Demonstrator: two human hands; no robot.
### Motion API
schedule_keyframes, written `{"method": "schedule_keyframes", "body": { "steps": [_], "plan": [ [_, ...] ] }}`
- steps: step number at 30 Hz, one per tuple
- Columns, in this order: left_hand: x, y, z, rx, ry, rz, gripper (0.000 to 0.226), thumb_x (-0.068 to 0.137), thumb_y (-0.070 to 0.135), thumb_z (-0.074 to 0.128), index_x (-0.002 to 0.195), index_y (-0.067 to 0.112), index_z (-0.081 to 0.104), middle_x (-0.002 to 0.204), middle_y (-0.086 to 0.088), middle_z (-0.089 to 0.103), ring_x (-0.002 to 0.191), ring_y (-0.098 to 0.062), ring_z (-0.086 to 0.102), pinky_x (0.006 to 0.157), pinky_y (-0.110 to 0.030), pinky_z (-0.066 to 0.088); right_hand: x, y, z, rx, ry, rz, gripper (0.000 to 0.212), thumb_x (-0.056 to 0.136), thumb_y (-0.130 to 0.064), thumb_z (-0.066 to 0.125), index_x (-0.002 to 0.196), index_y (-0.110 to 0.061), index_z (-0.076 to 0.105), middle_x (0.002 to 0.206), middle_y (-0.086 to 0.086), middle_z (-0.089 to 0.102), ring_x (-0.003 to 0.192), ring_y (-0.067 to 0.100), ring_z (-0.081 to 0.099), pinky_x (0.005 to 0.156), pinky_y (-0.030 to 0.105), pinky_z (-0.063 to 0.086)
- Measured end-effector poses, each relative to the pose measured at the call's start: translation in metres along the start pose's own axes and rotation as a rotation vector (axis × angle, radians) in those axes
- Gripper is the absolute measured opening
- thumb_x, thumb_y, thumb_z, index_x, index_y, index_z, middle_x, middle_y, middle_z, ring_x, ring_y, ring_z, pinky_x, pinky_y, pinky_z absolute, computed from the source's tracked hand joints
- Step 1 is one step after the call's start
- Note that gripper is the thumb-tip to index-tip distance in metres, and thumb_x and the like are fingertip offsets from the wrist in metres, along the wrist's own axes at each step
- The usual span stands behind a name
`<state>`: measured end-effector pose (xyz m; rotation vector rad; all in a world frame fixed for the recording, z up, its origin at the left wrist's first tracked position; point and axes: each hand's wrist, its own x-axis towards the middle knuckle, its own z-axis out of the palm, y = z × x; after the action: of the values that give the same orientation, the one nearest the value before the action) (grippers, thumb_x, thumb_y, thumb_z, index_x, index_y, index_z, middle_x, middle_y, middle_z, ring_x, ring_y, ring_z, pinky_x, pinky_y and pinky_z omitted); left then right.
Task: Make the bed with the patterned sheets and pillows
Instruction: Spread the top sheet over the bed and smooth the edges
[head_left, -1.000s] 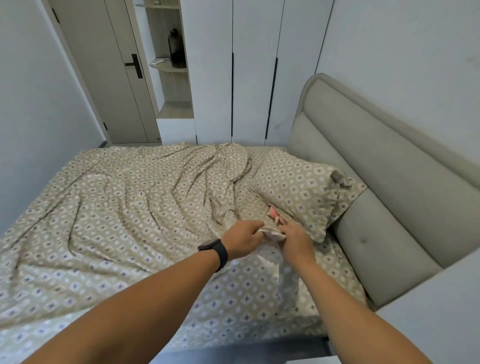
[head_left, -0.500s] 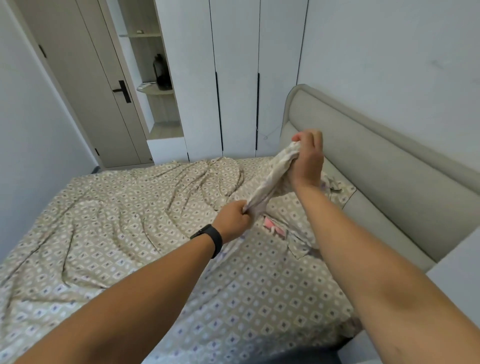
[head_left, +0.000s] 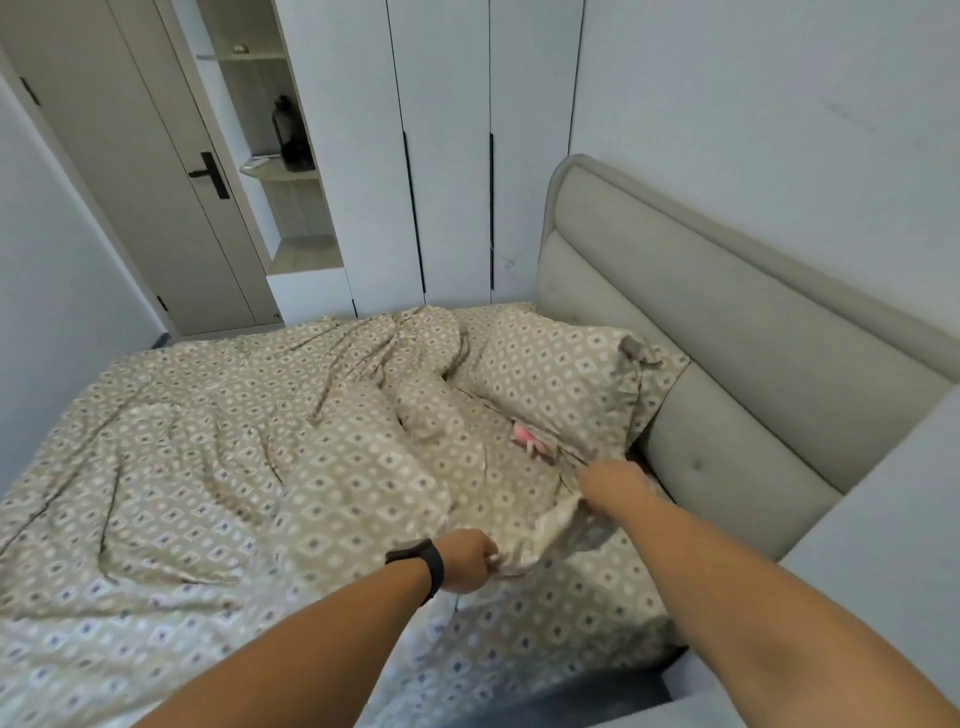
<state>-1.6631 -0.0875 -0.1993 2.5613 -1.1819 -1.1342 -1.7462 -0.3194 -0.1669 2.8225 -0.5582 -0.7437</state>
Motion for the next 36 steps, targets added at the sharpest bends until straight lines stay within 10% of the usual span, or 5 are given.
{"method": "schedule_keyframes", "body": {
  "steps": [9, 11, 15, 30, 36],
  "plan": [
    [0.004, 0.010, -0.065, -0.395, 0.529, 0.068, 0.021, 0.083, -0.002, 0.044, 0.068, 0.010, 0.036, 0.067, -0.015, 0.047, 0.063, -0.023, 0.041, 0.060, -0.032, 0.026, 0.007, 0.046, -0.063, 0.131, 1.430, 0.094, 0.016, 0.086, 0.001, 0.063, 0.084, -0.014, 0.066, 0.084, 0.008, 0.061, 0.075, 0.031, 0.053, 0.066, 0.041, 0.045],
    [0.009, -0.001, -0.059, -0.380, 0.443, 0.059, 0.019, 0.089, 0.002, 0.047, 0.072, 0.008, 0.039, 0.071, -0.017, 0.044, 0.066, -0.022, 0.038, 0.063, -0.033, 0.026, 0.013, 0.039, -0.017, 0.040, 1.202, -0.088, 0.018, 0.081, 0.001, 0.071, 0.089, -0.015, 0.067, 0.091, 0.008, 0.062, 0.080, 0.030, 0.055, 0.069, 0.043, 0.046],
    [0.013, -0.015, -0.015, -0.199, 0.233, 0.054, 0.021, 0.094, 0.008, 0.048, 0.074, 0.012, 0.043, 0.075, -0.010, 0.042, 0.068, -0.021, 0.035, 0.064, -0.034, 0.025, 0.000, 0.027, 0.048, 0.045, -0.218, 0.003, 0.049, 0.093, -0.004, 0.060, 0.142, -0.005, 0.052, 0.137, 0.013, 0.054, 0.120, 0.032, 0.056, 0.099, 0.043, 0.049],
    [0.027, 0.013, 0.011, -0.307, 0.145, 0.061, 0.012, 0.087, 0.007, 0.052, 0.080, 0.012, 0.044, 0.077, -0.009, 0.048, 0.071, -0.022, 0.043, 0.066, -0.033, 0.032, 0.010, 0.051, 0.022, 0.026, 0.756, 0.042, 0.016, 0.067, 0.001, 0.071, 0.075, -0.014, 0.070, 0.077, 0.006, 0.065, 0.077, 0.031, 0.059, 0.070, 0.039, 0.045],
    [0.018, -0.008, 0.035, -0.216, -0.019, 0.017, 0.031, 0.097, 0.019, 0.052, 0.127, 0.022, 0.059, 0.129, -0.001, 0.059, 0.120, -0.024, 0.057, 0.101, -0.036, 0.047, 0.010, 0.011, 0.094, -0.019, -0.461, 0.136, 0.046, 0.095, -0.024, 0.049, 0.140, -0.019, 0.054, 0.145, 0.004, 0.051, 0.133, 0.028, 0.049, 0.116, 0.046, 0.031]
  ]
}}
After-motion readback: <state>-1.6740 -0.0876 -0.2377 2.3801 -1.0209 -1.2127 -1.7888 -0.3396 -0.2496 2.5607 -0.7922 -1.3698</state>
